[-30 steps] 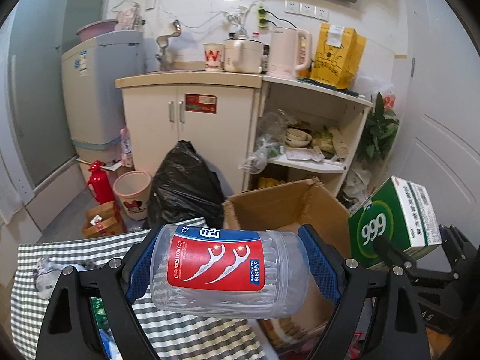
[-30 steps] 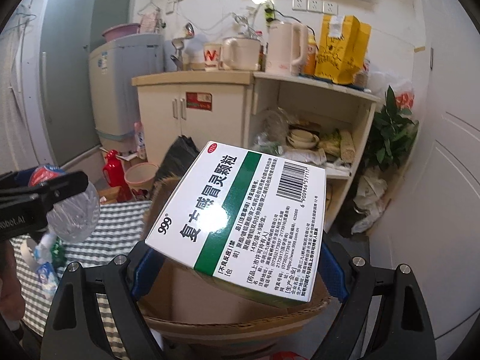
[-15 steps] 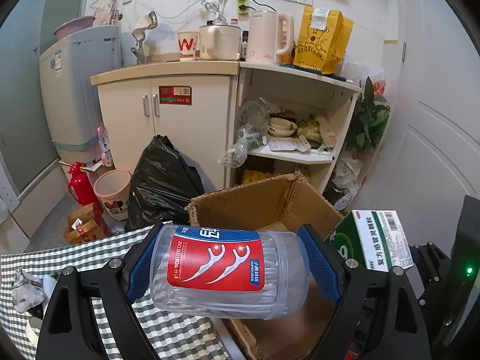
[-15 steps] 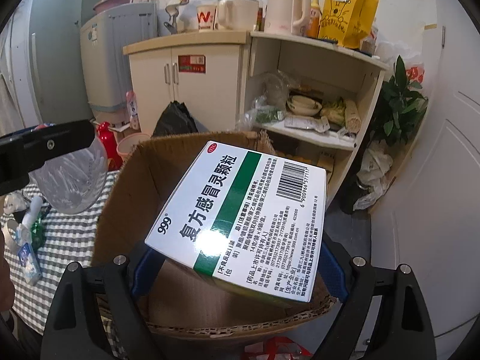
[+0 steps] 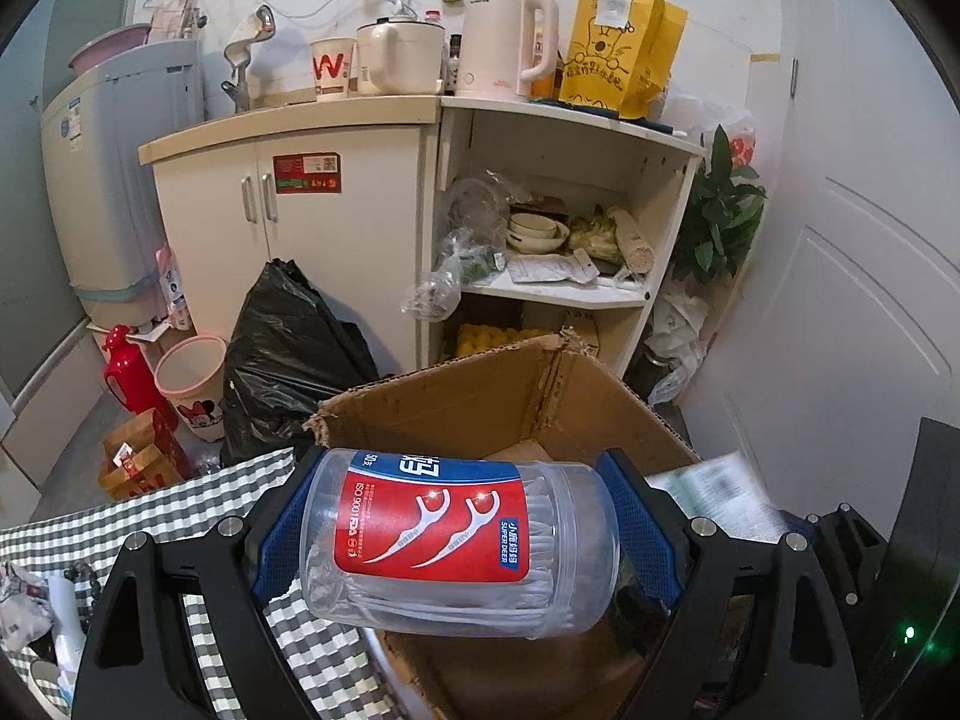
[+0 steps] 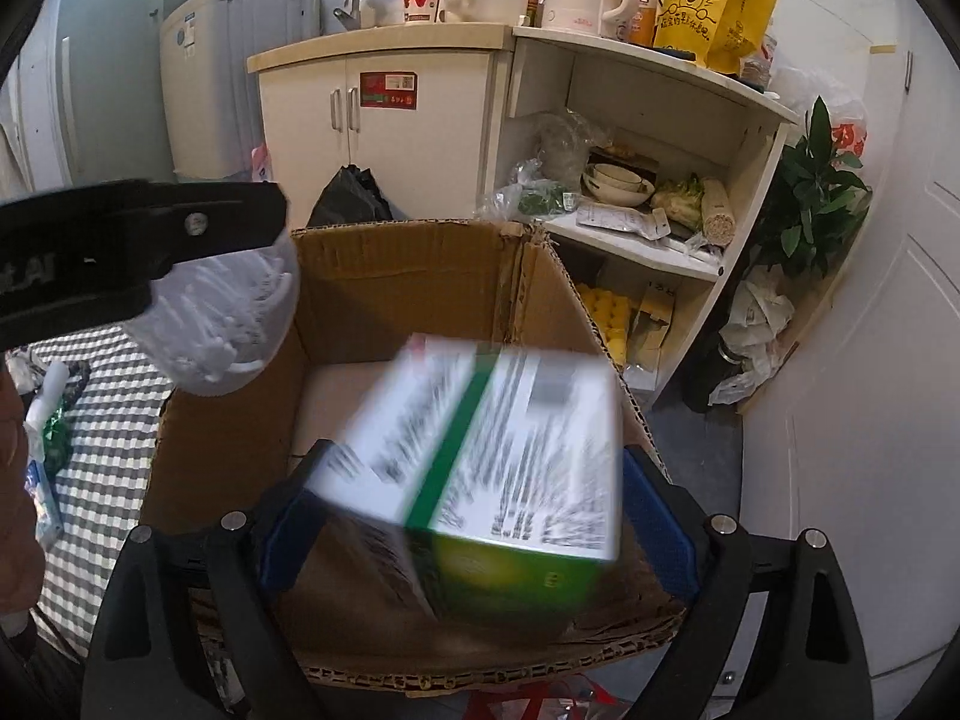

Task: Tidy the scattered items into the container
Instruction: 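Carry both items over the cardboard box and open both grippers to drop them, then move both grippers back over the table toward the remaining items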

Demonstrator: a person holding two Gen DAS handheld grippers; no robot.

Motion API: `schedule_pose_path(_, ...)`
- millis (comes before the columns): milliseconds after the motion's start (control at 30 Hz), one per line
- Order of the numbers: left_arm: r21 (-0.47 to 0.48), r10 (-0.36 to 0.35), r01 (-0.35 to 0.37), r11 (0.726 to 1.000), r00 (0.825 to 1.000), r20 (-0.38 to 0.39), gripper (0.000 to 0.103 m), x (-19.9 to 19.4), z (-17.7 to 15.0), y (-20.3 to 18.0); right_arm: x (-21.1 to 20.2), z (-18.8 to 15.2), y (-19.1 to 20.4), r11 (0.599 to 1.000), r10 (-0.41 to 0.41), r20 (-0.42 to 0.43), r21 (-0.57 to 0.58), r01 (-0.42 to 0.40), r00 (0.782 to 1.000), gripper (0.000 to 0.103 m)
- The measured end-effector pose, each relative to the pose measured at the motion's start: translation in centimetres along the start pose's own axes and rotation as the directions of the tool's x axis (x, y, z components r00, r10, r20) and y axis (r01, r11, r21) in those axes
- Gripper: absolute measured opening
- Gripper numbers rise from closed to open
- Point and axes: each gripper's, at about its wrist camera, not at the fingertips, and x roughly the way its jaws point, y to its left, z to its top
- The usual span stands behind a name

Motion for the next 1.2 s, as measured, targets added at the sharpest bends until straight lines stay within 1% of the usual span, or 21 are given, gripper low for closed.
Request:
schedule_pose_path(67, 0.002, -0.006, 0.006, 1.000, 1.000, -0.008, 0.089, 0.5, 0.0, -0.2, -0.1, -0.1, 0.2, 1.000, -0.003, 0.004, -0.008, 0.003, 1.000, 0.094)
schedule_pose_path(333, 0.016, -0.030, 0.031, 0.999, 0.999, -0.044, 0.089, 2.0, -0.3, -0.9, -0.8, 0.0, 0.1, 1.000, -0.010, 0.013, -0.004, 0.010, 1.000, 0.094)
schedule_pose_path(433, 0.008, -0.041, 0.042, 0.999, 0.997, -0.058, 0.090, 2.4, -0.3, -1.0, -1.2, -0.1, 0.0, 1.000, -0.014, 0.016, 0.003, 0.014, 1.000, 0.094)
schedule_pose_path(500, 0.006, -0.047, 0.047, 0.999, 0.998, -0.047, 0.091, 2.0, -0.2, -1.0, -1.5, 0.0, -0.1, 1.000, -0.015, 0.021, 0.004, 0.015, 1.000, 0.094)
schedule_pose_path(567, 0.010, -0.050, 0.050, 0.999, 0.998, -0.029, 0.095, 1.5, 0.1, -1.0, -1.9, 0.0, -0.1, 1.000, -0.015, 0.027, 0.004, 0.015, 1.000, 0.094)
schedule_pose_path(600, 0.011, -0.050, 0.050, 0.999, 0.999, -0.018, 0.095, 1.2, 0.3, -1.0, -2.1, 0.0, -0.1, 1.000, -0.015, 0.030, 0.005, 0.015, 0.999, 0.094)
schedule_pose_path(767, 0.005, -0.024, 0.024, 1.000, 0.999, 0.031, 0.095, -1.0, 1.0, -0.2, -3.4, 0.2, 0.1, 1.000, -0.014, 0.057, 0.015, 0.013, 0.998, 0.095)
schedule_pose_path(900, -0.012, 0.011, -0.010, 1.000, 0.999, 0.051, 0.096, -2.7, 1.1, 1.2, -4.4, 0.5, 0.7, 1.000, -0.007, 0.078, 0.011, 0.006, 0.997, 0.095)
schedule_pose_path(1033, -0.026, 0.052, -0.050, 0.998, 0.996, 0.069, 0.098, -4.7, 0.6, 2.7, -5.7, 0.5, 1.8, 1.000, 0.013, 0.109, 0.007, -0.014, 0.994, 0.095)
schedule_pose_path(1200, -0.038, 0.110, -0.107, 0.994, 0.990, 0.090, 0.103, -7.6, -0.8, 4.7, -7.0, 0.6, 3.6, 0.999, 0.049, 0.149, 0.008, -0.051, 0.988, 0.095)
